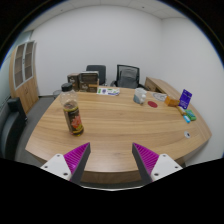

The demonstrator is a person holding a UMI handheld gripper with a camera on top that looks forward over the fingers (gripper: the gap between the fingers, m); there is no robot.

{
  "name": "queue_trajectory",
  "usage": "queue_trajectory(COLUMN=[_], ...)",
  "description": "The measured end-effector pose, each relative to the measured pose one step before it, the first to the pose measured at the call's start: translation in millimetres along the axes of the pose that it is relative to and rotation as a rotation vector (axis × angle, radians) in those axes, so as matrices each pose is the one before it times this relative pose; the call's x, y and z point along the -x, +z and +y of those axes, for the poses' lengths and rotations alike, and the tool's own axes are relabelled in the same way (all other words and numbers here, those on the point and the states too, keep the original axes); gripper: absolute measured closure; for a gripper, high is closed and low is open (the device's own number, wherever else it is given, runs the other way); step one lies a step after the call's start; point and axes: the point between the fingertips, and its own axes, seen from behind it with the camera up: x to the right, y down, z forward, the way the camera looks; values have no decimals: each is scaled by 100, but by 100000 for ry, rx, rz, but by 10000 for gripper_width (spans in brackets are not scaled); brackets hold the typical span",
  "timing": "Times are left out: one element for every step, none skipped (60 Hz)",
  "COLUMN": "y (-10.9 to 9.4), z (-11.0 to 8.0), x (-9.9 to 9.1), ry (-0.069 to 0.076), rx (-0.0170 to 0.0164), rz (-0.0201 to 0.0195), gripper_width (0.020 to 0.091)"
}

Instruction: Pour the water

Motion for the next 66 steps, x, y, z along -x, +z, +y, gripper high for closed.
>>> queue_trajectory(y=[95, 86, 139, 179, 206, 206, 227, 245, 267, 339, 392, 358, 363, 405, 458, 348, 484, 490, 528, 587, 638, 622, 939, 552, 291, 564, 570, 592, 577, 562, 659, 492, 469, 447, 434, 457, 409, 368, 479, 261, 159, 78, 144, 106, 71, 46, 48, 67, 95, 97, 105, 155, 69, -39, 18, 4, 0, 15, -7, -15, 17, -43, 130, -44, -28, 0], z=[-63, -108, -134, -111, -124, -163, -195, -204, -196, -208, -274, -255, -302, -304, -359, -223, -329, -290, -346, -268, -251, -238, -479, -193, -155, -142, -159, -193, -194, -127, -128, -173, -155, -124, -141, -127, -110, -96, -86, -49, -28, -87, -105, -87, -137, -176, 0, 1, 1, 5, -45, -23, -30, -30, 36, -63, -1, -11, 18, 23, 11, -16, 58, -29, -99, -184], x=[1216, 1187, 1139, 1075, 1000, 888, 862, 841, 865, 779, 728, 702, 632, 549, 457, 581, 403, 295, 193, 160, 172, 157, -29, 109, 182, 35, -7, -39, -21, -9, -70, 14, 108, 158, 210, 195, 155, 116, 71, 108, 1, -116, -210, -172, -78, -33, 63, 119, 117, 134, 59, -1, 12, -21, -66, 20, -2, 16, -39, -22, 47, 6, 35, 28, -16, -50], ry=[411, 292, 155, -11, -112, -121, -149, -93, -98, -151, -82, 2, 136, 195, 232, 148, 167, 146, 239, 316, 291, 225, 282, 258, 272, 269, 266, 237, 275, 270, 188, 237, 324, 424, 435, 400, 429, 495, 452, 239, 88, -51, -179, -347, -573, -492, -299, -207, -302, -332, -531, -271, -416, -260, -391, -26, -62, -344, -271, -460, -399, -220, -1, 322, 427, 533], rx=[-191, -270, -362, -325, -277, -343, -449, -415, -384, -418, -573, -624, -628, -675, -864, -1007, -888, -812, -914, -886, -792, -766, -609, -741, -460, -526, -554, -736, -723, -615, -777, -820, -840, -782, -830, -829, -818, -694, -547, -625, -432, -792, -947, -819, -928, -1054, -553, -629, -679, -583, -735, -446, -468, 56, -427, 220, 103, 77, 226, 264, 139, 27, 125, 212, 130, 36], rz=[-932, -960, -925, -782, -638, -452, -364, -349, -365, -448, -460, -383, -324, -282, -273, -176, -224, -36, 131, 243, 239, 138, -100, 94, 301, 304, 312, 286, 200, 120, 43, -17, -356, -658, -904, -986, -834, -679, -567, -808, -135, 473, 716, 593, 267, 82, -188, -346, -496, -673, -551, -377, -244, 190, 41, 55, 64, -81, 137, 56, -286, -467, -504, -198, -136, -130], gripper_width=[246, 246, 246, 245, 246, 245, 246, 246, 244, 244, 244, 245, 245, 244, 245, 245, 245, 245, 244, 246, 246, 245, 245, 246, 246, 246, 247, 249, 250, 252, 259, 268, 284, 302, 324, 348, 369, 390, 410, 430, 452, 476, 514, 556, 559, 559, 567, 578, 581, 607, 614, 627, 650, 658, 692, 694, 716, 727, 728, 729, 728, 731, 761, 761, 760, 761])
